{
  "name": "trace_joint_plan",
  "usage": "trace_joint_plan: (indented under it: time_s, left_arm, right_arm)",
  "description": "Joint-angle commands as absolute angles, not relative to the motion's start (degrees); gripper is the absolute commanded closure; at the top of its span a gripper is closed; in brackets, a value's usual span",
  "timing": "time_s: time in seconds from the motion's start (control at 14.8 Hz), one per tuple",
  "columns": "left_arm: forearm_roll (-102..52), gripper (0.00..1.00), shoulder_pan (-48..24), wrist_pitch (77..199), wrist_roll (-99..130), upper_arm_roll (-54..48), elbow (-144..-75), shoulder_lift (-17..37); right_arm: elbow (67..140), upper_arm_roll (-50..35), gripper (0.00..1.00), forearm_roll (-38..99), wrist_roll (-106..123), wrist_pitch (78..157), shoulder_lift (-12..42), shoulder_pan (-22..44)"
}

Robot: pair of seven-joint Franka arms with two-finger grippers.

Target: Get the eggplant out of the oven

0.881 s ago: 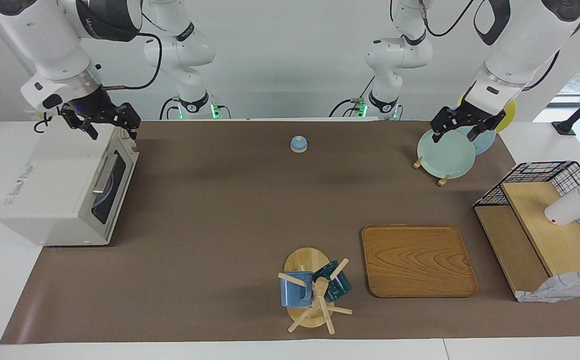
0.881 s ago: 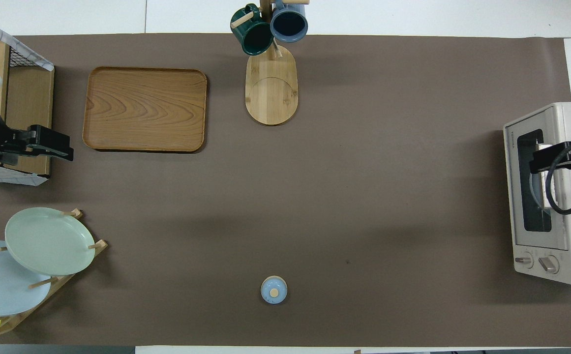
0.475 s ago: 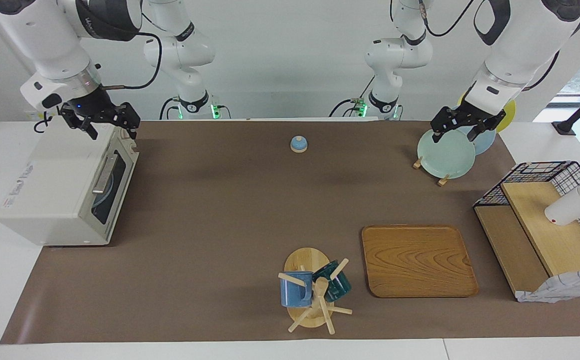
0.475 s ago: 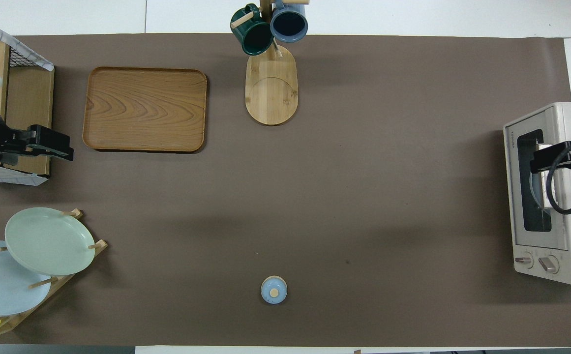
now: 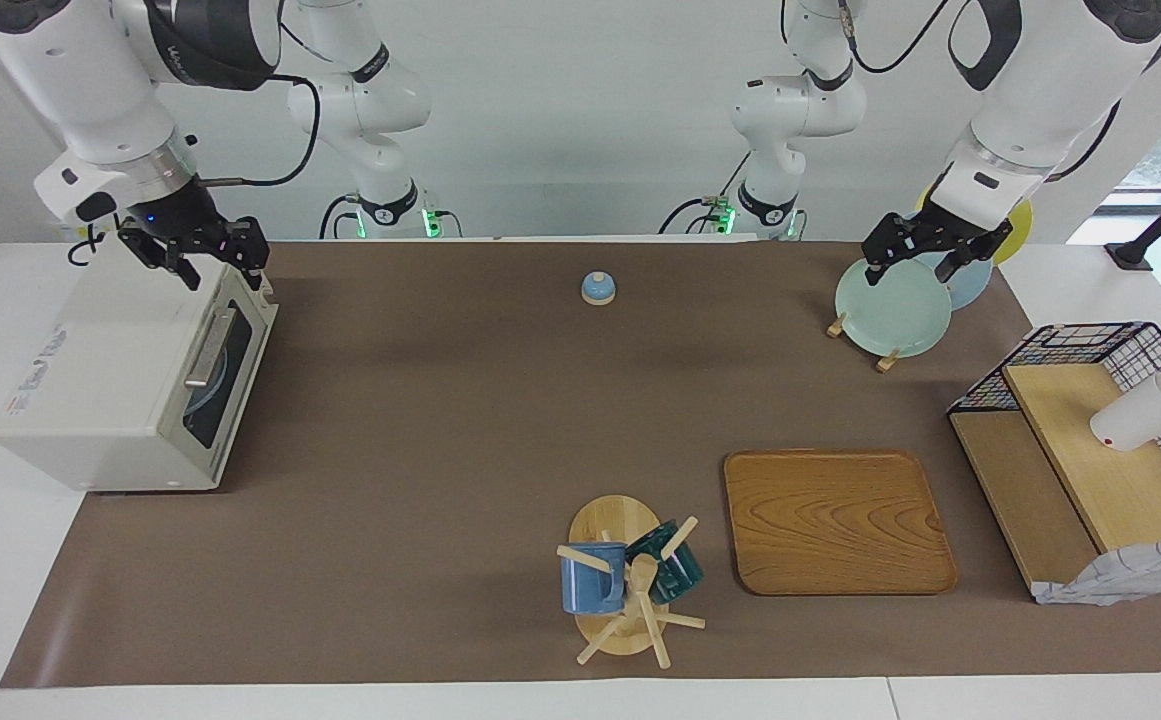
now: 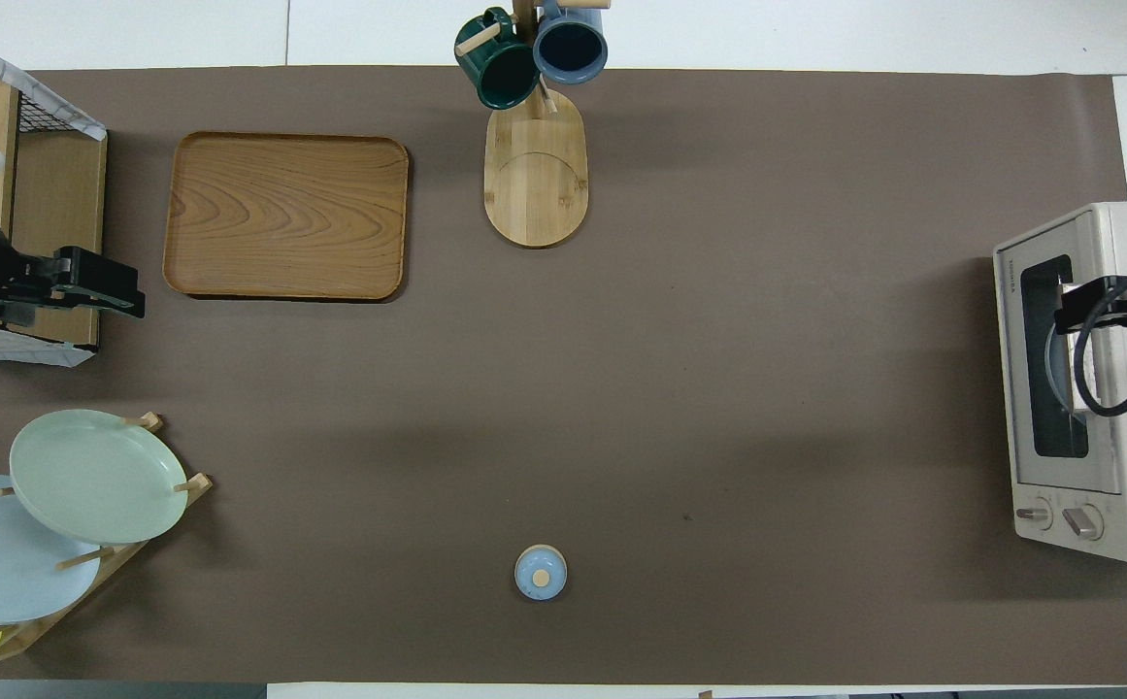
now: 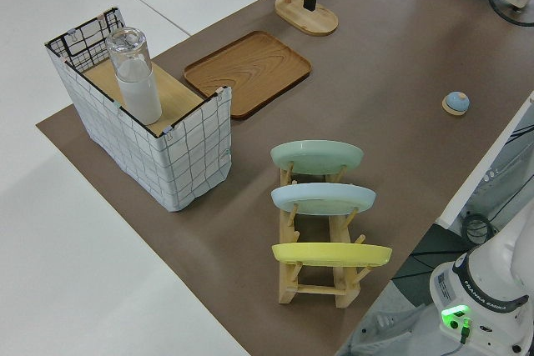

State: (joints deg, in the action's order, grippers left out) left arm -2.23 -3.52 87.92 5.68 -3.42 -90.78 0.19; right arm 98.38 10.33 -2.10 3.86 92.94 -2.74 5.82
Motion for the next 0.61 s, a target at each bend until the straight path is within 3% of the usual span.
trace_joint_plan:
  time_s: [0.0,0.54]
  left_arm:
    - [-2.5,0.00,-2.9,87.4,6.2,-4.0,-90.9,0.0]
    - [-2.5,0.00,-2.9,87.5,6.2,-4.0,-90.9,0.0]
  right_arm:
    - [104.4,10.4,1.00,-1.3,5.8,96.9,-5.6,5.4]
    - [107.2,10.5,1.00,-6.1,4.9,99.6,-4.8,3.6]
